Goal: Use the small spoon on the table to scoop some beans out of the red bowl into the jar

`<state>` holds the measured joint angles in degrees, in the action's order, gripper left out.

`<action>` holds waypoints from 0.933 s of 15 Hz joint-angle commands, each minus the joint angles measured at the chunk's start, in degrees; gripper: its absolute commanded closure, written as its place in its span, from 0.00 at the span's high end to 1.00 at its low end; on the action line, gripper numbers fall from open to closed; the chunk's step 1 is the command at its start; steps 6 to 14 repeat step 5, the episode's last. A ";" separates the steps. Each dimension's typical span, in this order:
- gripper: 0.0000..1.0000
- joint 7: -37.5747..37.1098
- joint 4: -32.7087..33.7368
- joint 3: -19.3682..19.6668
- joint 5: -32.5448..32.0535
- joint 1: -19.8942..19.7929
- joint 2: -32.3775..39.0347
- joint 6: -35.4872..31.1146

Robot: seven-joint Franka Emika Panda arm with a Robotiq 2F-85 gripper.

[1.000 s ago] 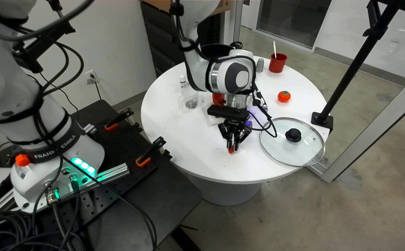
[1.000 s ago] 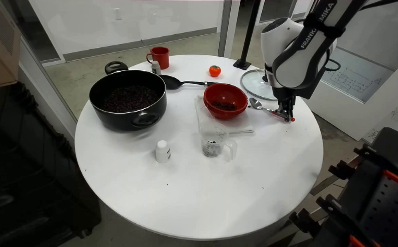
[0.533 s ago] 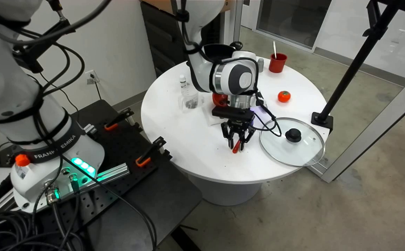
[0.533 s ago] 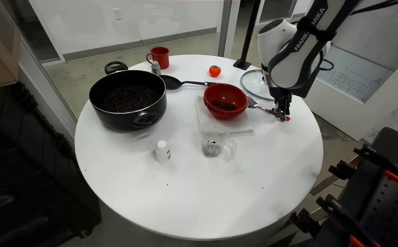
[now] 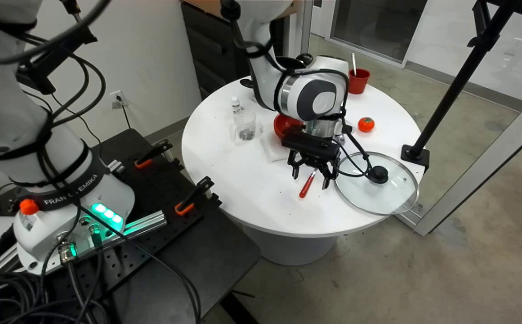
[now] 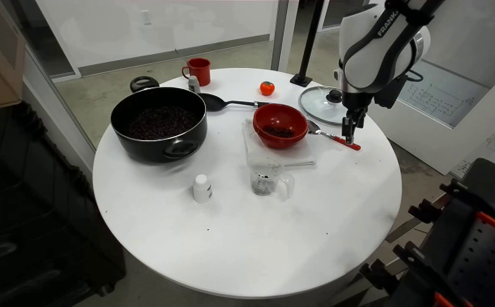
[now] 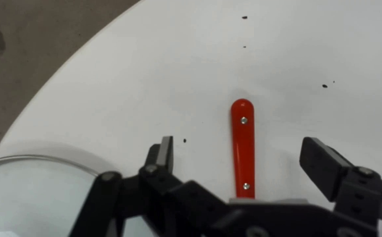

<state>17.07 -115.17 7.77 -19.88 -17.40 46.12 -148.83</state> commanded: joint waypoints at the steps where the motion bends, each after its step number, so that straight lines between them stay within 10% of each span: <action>1: 1.00 3.51 -7.57 -0.84 3.88 -3.19 -9.68 -1.85; 14: 1.00 2.38 -4.64 1.07 2.89 -1.78 -7.93 -0.42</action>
